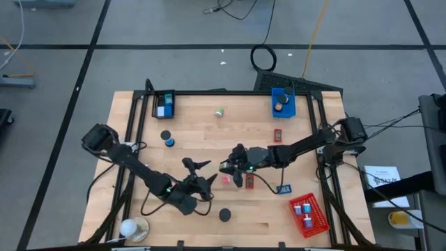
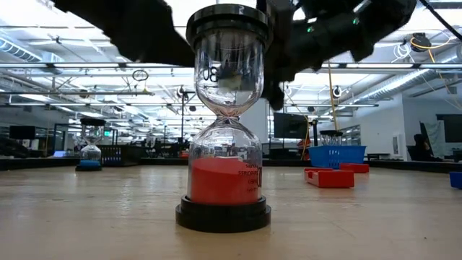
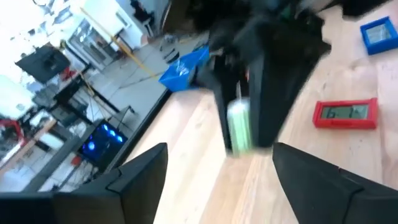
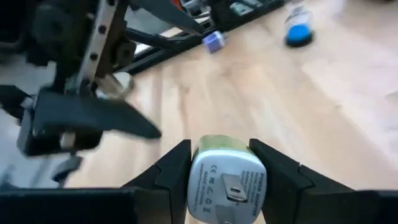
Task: Pick & Place Office items
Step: Put the bottom green charger adapter into the red basket
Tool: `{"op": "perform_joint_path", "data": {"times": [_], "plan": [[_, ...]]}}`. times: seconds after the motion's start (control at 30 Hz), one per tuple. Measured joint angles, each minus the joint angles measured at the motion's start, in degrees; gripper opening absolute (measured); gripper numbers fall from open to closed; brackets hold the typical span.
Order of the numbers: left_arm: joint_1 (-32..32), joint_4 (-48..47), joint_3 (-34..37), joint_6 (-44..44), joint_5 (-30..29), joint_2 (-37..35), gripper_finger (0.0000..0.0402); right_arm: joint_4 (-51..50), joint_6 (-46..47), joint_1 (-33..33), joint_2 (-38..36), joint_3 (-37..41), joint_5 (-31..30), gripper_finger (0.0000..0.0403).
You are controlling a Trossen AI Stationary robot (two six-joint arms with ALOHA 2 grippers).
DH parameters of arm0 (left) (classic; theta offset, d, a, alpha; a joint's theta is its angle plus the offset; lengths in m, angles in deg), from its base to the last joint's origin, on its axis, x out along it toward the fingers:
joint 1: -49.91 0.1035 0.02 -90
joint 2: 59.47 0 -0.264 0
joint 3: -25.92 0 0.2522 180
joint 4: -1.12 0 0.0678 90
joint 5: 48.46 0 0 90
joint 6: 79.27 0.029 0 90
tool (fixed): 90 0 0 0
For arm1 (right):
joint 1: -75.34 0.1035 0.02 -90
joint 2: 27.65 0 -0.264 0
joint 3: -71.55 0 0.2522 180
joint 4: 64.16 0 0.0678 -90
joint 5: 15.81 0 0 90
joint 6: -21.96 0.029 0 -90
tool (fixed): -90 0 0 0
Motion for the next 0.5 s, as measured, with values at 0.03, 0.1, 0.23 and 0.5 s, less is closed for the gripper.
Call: {"op": "perform_joint_path", "data": {"times": [0.03,0.1,0.23,0.5], "plan": [[0.0,-3.0,0.0,-2.4,0.0,-0.5,0.0284,-1.8,-0.9,0.0,-1.3,0.0,-1.4,0.0133],[0.1,-8.8,0.0,-6.7,1.0,-1.3,0.0263,-6.3,-2.5,0.0,-4.5,-0.1,-4.8,0.0134],[0.9,-10.1,0.8,-9.4,3.9,-1.7,0.0203,-17.7,-3.7,0.0,-10.6,-0.1,-11.2,0.0134],[5.4,23.9,14.5,1.2,18.5,-1.8,0.0076,-38.2,1.6,1.2,-18.7,0.0,-19.0,0.0134]]}}
